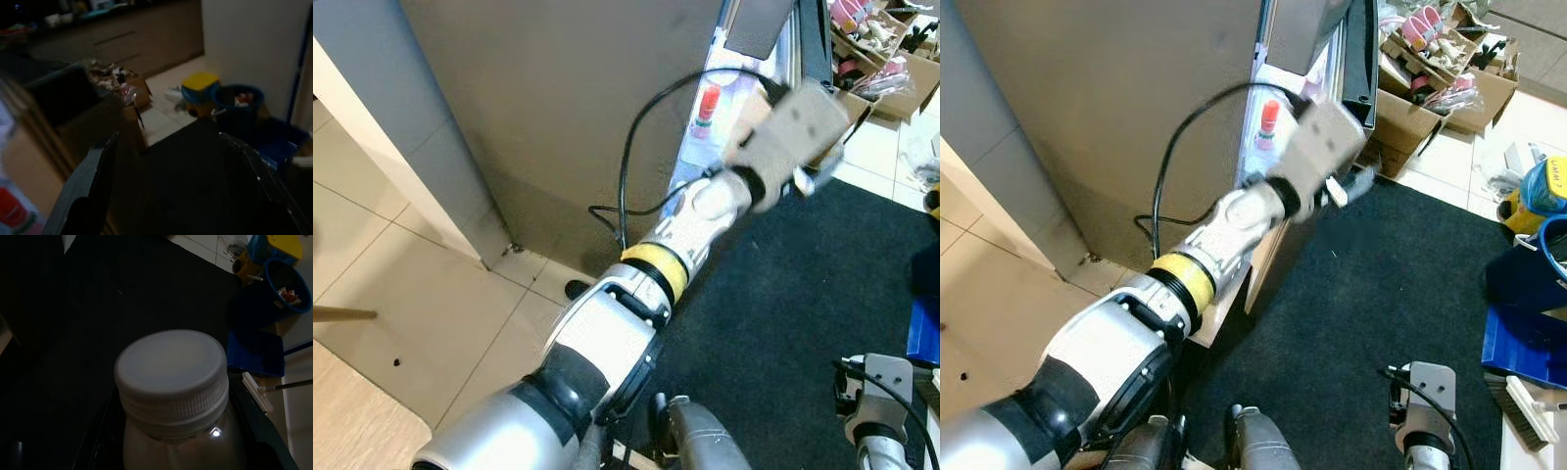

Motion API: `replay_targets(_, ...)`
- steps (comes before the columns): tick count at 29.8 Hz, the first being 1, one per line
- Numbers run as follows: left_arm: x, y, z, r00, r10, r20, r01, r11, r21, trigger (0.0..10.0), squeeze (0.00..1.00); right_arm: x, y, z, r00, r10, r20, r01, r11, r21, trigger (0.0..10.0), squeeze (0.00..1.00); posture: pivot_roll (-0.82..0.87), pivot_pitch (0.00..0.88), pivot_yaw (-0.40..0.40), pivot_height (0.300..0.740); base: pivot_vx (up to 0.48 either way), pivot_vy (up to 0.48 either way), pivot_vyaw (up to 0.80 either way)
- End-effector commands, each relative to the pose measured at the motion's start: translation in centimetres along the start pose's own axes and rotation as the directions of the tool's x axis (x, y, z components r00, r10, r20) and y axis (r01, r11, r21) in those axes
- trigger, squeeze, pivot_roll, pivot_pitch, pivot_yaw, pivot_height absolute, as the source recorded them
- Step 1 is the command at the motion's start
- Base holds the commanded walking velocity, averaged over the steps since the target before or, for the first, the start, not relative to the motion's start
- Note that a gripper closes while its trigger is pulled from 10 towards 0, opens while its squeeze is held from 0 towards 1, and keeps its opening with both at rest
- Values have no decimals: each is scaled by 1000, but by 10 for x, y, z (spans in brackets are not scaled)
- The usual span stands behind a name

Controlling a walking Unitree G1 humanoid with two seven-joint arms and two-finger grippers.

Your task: Restocking fridge

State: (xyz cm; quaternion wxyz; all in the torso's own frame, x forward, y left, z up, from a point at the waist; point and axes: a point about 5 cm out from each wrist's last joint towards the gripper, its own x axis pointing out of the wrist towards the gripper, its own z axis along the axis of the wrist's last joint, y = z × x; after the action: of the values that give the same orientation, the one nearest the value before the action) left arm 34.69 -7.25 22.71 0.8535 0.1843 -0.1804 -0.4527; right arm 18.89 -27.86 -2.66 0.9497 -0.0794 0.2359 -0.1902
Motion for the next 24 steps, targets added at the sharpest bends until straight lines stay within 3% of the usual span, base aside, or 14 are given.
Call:
replay_targets(1, -3, -97, -26, 988, -156, -16, 147, 958, -246, 10000, 0, -4, -12, -9, 999, -45, -25, 46, 999, 18, 10000, 0, -231, 280, -80, 740, 0, 0, 0)
replay_targets(2, -24, -94, -56, 986, -132, -106, 102, 962, -254, 10000, 0, -4, -9, -10, 999, -46, -28, 46, 999, 23, 10000, 0, -217, 270, -67, 740, 0, 0, 0)
replay_targets(5, -73, -86, -111, 949, -47, -310, -36, 966, -256, 10000, 0, -5, -1, -12, 999, -42, -33, 43, 998, 37, 10000, 0, -207, 256, -55, 740, 0, 0, 0)
replay_targets(7, -95, -81, -131, 917, 12, -398, -117, 963, -242, 10000, 0, -5, 4, -11, 999, -35, -29, 36, 999, 39, 10000, 0, -200, 246, -48, 740, 0, 0, 0)
replay_targets(8, -95, -81, -131, 917, 12, -398, -117, 963, -242, 10000, 0, -5, 4, -11, 999, -35, -29, 36, 999, 39, 10000, 0, -200, 246, -48, 740, 0, 0, 0)
replay_targets(9, -108, -79, -142, 892, 49, -448, -168, 959, -229, 10000, 0, -4, 7, -10, 999, -27, -23, 28, 999, 38, 10000, 0, -197, 243, -45, 740, 0, 0, 0)
replay_targets(12, -163, -73, -176, 773, 172, -611, -330, 931, -155, 10000, 0, -2, 19, -2, 1000, 9, 16, -10, 999, 38, 10000, 0, -161, 215, -20, 740, 0, 0, 0)
replay_targets(14, -195, -73, -191, 704, 210, -679, -371, 924, -99, 10000, 0, 1, 26, 5, 999, 30, 40, -32, 998, 49, 10000, 0, -143, 199, -10, 740, 0, 0, 0)
replay_targets(15, -195, -73, -191, 704, 210, -679, -371, 924, -99, 10000, 0, 1, 26, 5, 999, 30, 40, -32, 998, 49, 10000, 0, -143, 199, -10, 740, 0, 0, 0)
replay_targets(17, -227, -77, -202, 640, 229, -734, -400, 914, -63, 10000, 0, 3, 35, 11, 997, 54, 64, -58, 996, 64, 10000, 0, -130, 182, -1, 740, 0, 0, 0)
replay_targets(18, -237, -78, -205, 620, 233, -749, -405, 913, -51, 10000, 0, 4, 38, 13, 996, 62, 71, -67, 995, 69, 10000, 0, -130, 182, -1, 740, 0, 0, 0)
replay_targets(19, -237, -78, -205, 620, 233, -749, -405, 913, -51, 10000, 0, 4, 38, 13, 996, 62, 71, -67, 995, 69, 10000, 0, -130, 182, -1, 740, 0, 0, 0)
replay_targets(22, -285, -74, -214, 494, 309, -813, -550, 835, -17, 10000, 0, 7, 56, 31, 980, 127, 150, -136, 989, 53, 10000, 0, -103, 130, 17, 740, 0, 0, 0)
replay_targets(24, -295, -67, -214, 463, 353, -813, -621, 784, -14, 10000, 0, 10, 62, 42, 970, 149, 190, -160, 986, 43, 10000, 0, -93, 113, 23, 740, 0, 0, 0)
